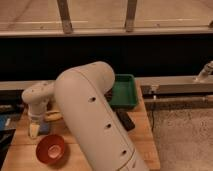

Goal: Wipe tray with sponge

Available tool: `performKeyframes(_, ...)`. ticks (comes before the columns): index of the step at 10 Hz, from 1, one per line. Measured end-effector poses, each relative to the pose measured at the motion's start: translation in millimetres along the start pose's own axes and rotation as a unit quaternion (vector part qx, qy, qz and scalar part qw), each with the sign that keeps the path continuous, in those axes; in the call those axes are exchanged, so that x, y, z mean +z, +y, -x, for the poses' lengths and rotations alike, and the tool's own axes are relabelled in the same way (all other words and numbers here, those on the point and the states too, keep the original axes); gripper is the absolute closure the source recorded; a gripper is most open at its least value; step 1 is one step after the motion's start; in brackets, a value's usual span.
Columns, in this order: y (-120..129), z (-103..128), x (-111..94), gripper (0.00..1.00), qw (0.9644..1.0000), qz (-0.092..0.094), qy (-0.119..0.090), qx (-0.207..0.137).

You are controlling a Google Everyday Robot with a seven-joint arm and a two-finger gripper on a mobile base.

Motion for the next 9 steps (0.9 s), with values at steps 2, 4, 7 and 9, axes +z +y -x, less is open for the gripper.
performKeyframes(2,1,-6,3,0.25,1.0,0.002,0.002,0.008)
performKeyframes(4,5,-13,6,0.25,0.9998,0.006,0.004,0.017)
performKeyframes(7,11,-21,8,0.27,0.9995,0.008,0.008,0.028)
performKeyframes(9,11,-22,8,0.46,0.9995,0.008,0.011,0.03)
